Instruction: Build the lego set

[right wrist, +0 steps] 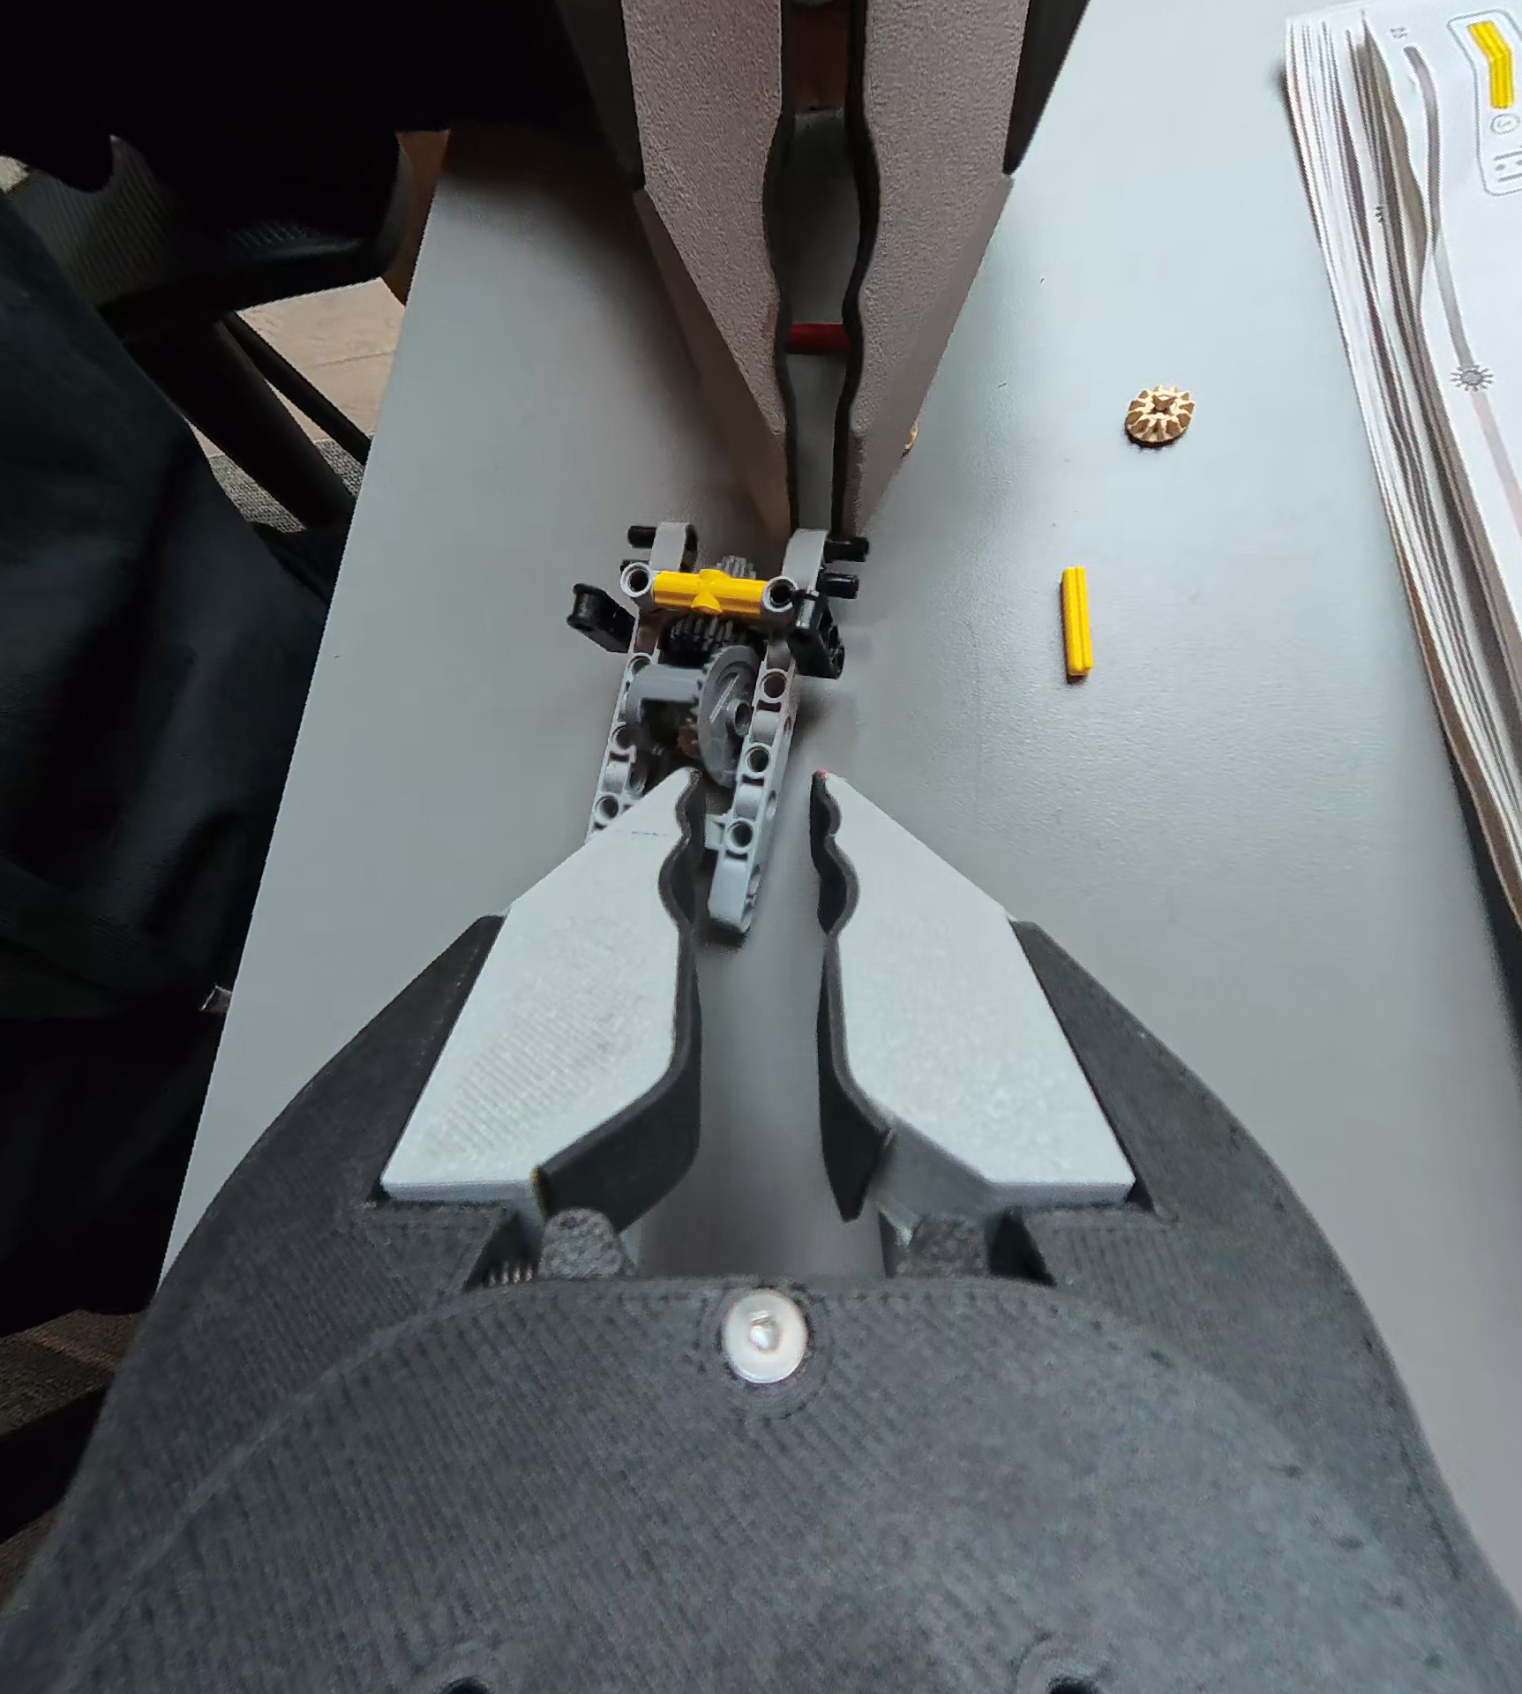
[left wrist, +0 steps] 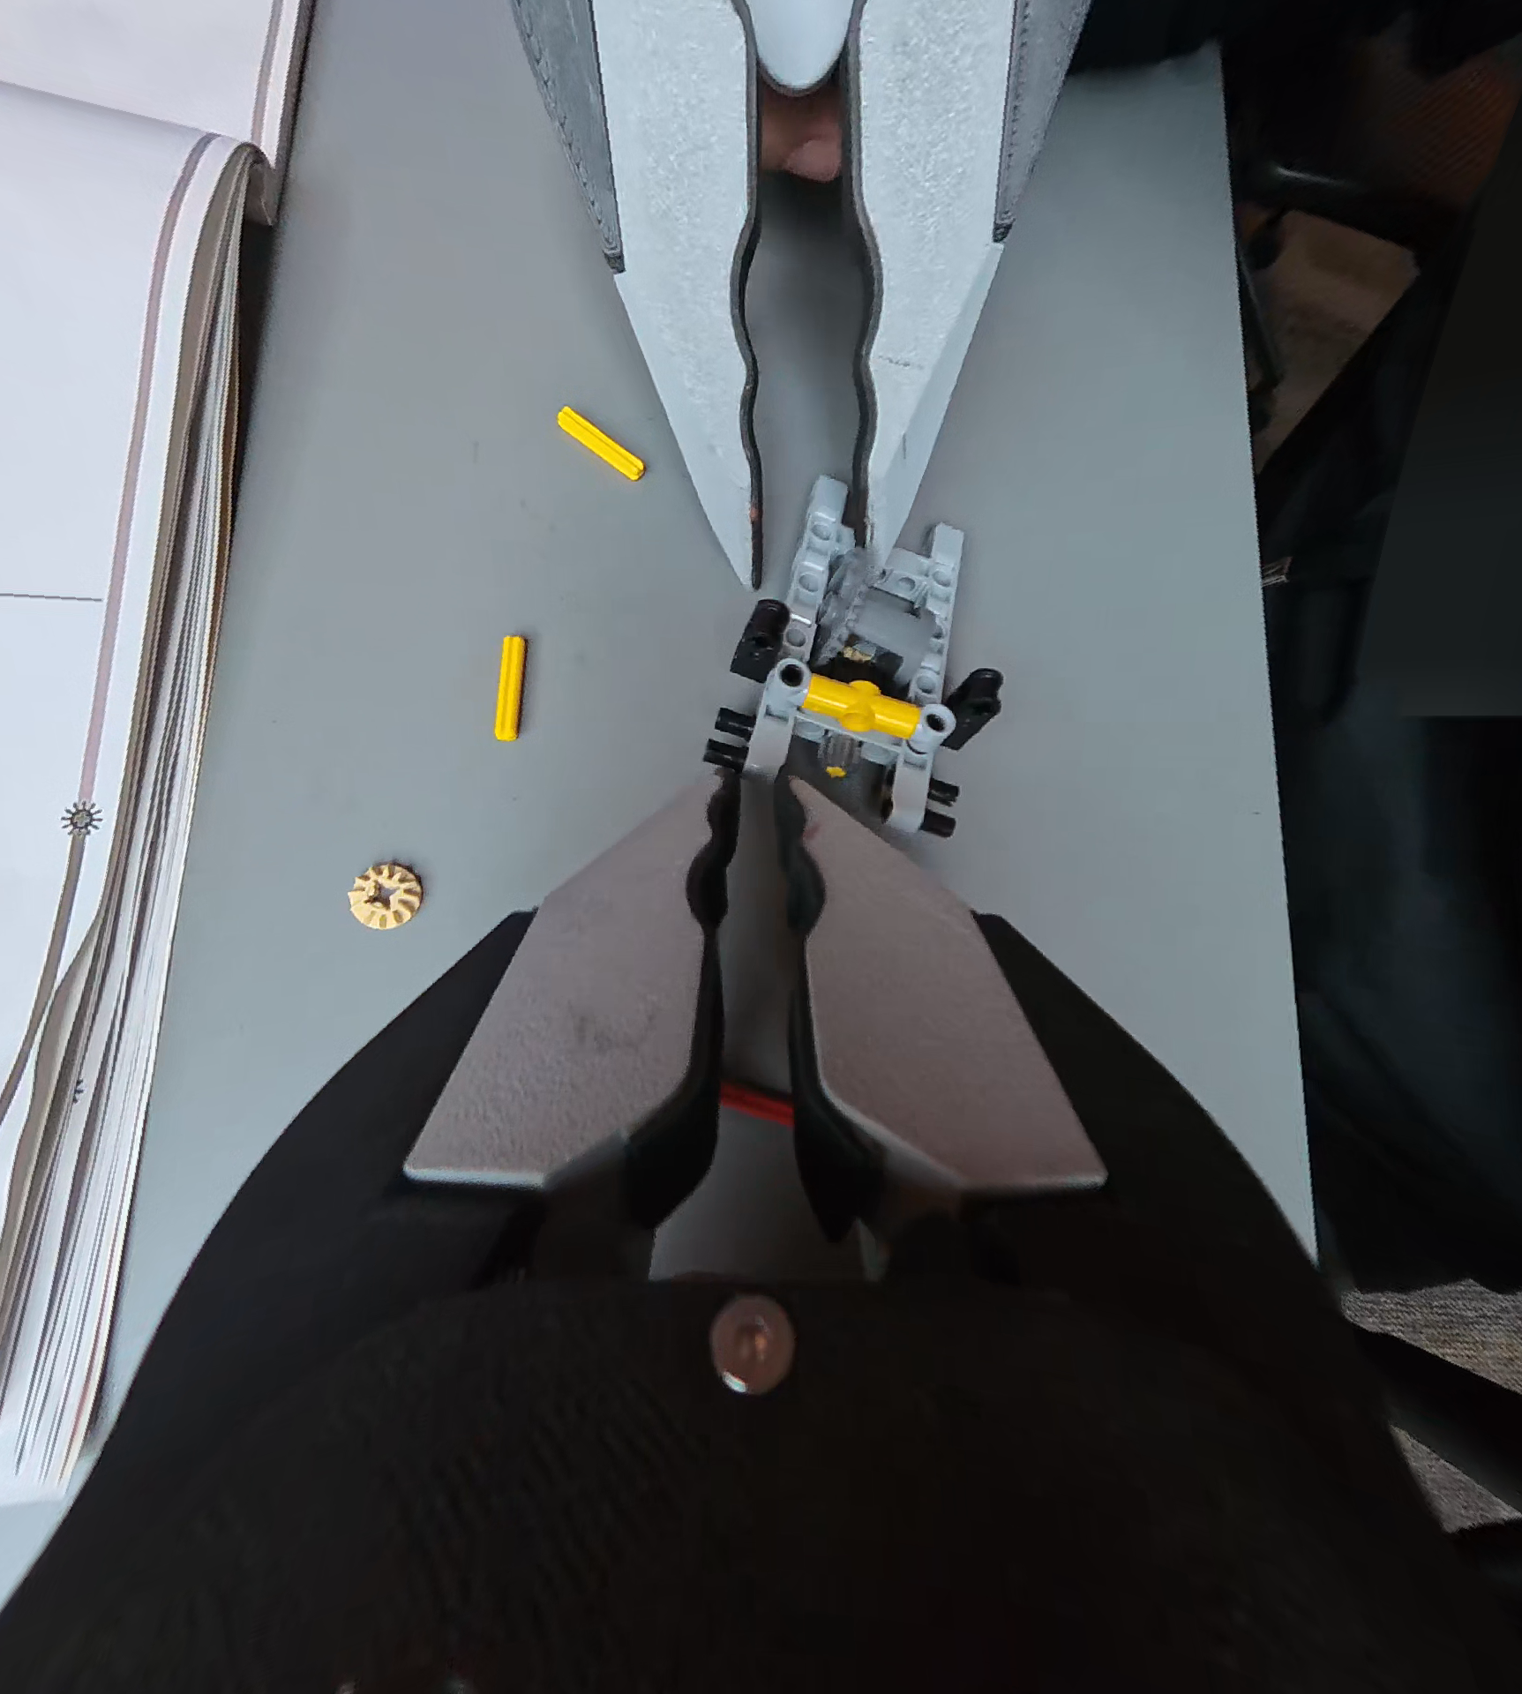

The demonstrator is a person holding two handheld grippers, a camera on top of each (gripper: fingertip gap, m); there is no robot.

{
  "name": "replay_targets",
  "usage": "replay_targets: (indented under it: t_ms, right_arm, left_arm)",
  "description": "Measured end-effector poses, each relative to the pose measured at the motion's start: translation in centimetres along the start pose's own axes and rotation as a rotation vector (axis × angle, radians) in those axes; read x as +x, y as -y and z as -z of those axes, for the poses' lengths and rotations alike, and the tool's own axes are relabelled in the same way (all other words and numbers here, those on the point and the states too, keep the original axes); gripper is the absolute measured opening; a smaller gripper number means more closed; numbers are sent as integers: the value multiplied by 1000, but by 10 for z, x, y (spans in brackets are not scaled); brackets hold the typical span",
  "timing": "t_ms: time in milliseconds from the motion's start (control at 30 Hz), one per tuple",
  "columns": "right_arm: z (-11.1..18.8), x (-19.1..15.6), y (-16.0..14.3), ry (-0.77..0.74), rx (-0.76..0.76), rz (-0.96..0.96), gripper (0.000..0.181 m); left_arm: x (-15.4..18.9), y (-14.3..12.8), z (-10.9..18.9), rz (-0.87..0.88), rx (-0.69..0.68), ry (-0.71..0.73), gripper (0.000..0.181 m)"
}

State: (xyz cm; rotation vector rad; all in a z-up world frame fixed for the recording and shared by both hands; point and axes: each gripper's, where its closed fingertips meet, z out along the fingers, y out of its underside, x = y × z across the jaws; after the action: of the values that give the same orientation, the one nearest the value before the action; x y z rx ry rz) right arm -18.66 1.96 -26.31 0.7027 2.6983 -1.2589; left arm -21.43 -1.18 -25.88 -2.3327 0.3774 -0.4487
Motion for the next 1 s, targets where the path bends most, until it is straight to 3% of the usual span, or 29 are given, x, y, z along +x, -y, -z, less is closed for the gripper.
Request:
replay_targets:
  t_ms: [167,300,433,600,700,1000]
  right_arm:
    - [-1,-1,0,-7,-4,20,14]
    - [-2,0,-1,-26,-10,45,11]
    - [-2,-1,0,-15,-6,38,13]
    - [-3,-1,0,-15,-4,38,13]
    - [-3,-1,0,-16,-4,39,12]
    - [0,-1,-1,-12,-4,39,18]
  left_arm:
    - [1,0,1,-32,16,19,4]
    - [-4,1,4,-28,24,47,24]
    - [-1,7,3,-51,47,34,27]
    - [-1,0,-9,-81,-20,5,24]
    - [1,0,-10,-94,-20,-9,15]
    - [1,2,-10,-122,8,17,15]
